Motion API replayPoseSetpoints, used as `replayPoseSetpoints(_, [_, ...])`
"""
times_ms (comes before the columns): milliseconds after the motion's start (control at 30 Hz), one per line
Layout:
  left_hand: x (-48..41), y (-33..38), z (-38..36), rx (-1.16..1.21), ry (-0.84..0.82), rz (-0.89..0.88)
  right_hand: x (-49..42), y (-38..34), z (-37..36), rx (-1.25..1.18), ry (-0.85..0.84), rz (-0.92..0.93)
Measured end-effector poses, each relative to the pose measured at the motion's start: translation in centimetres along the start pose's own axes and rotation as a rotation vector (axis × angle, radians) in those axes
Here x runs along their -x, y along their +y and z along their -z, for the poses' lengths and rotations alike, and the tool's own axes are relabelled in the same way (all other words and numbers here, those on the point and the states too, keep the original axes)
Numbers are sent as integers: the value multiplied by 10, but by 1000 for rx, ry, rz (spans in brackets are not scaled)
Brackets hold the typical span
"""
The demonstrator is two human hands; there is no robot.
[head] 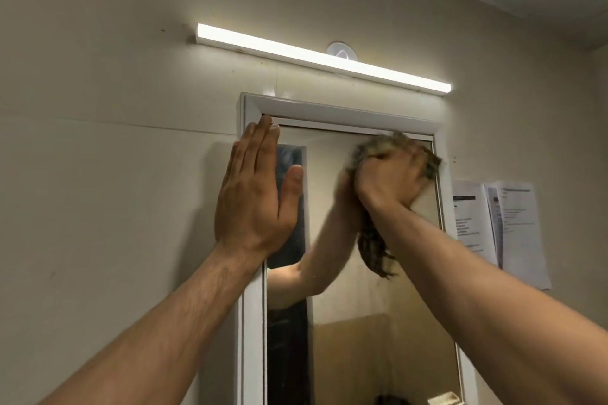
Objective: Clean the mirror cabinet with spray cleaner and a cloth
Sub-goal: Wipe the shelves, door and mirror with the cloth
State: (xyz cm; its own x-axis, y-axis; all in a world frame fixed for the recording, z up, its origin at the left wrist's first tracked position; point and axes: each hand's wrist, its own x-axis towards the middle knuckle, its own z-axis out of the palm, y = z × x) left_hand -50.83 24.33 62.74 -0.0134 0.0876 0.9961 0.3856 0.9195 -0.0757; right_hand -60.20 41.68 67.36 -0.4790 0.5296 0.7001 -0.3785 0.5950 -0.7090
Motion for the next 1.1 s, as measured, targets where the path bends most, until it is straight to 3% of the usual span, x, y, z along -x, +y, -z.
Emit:
replayPoseSetpoints(67, [1,0,1,76,46,-10,24,-31,-9,-4,-35,328])
replayPoseSetpoints(167, [2,-1,3,169,109,2,76,-50,-16,-104,-109,1067])
replayPoseSetpoints(200, [3,-1,4,183,120,0,86,-46,-17,-197,-174,1213])
replayPoseSetpoints(267, [4,-2,4,174,116,-8,80,-29,-14,-406,-295,1307])
replayPoseSetpoints(333, [4,-4,3,153,99,-11,60,-10,-5,-456,-243,1251])
replayPoseSetpoints(400, [3,-5,2,125,83,-29,28,4,0,-466,-118,1029])
replayPoseSetpoints(533, [4,-4,-2,79,56,-30,-22,4,11,-336,144,90])
replayPoseSetpoints(567, [3,-5,-3,93,67,-31,-22,-2,12,-328,144,-26])
replayPoseSetpoints(600, [3,-6,-2,113,81,-42,-14,-11,12,-347,123,14])
replayPoseSetpoints(633, [3,-7,-2,135,98,-57,0,-22,10,-386,78,173])
replayPoseSetpoints(700, [3,-9,-2,170,149,-93,39,-39,3,-479,-103,704])
replayPoseSetpoints(767, [2,-9,0,166,197,-110,69,-43,-5,-398,-246,1211])
replayPoseSetpoints(833, [1,-8,0,123,194,-125,71,-35,-9,-393,-292,1373])
replayPoseSetpoints(900, [2,-8,0,46,139,-177,58,-20,-6,-432,-225,1365])
replayPoseSetpoints(967, [1,-8,-1,-14,62,-214,33,1,-4,-345,-101,1189])
replayPoseSetpoints(1100, [2,-3,-2,-43,-6,-115,-8,21,5,-69,45,257])
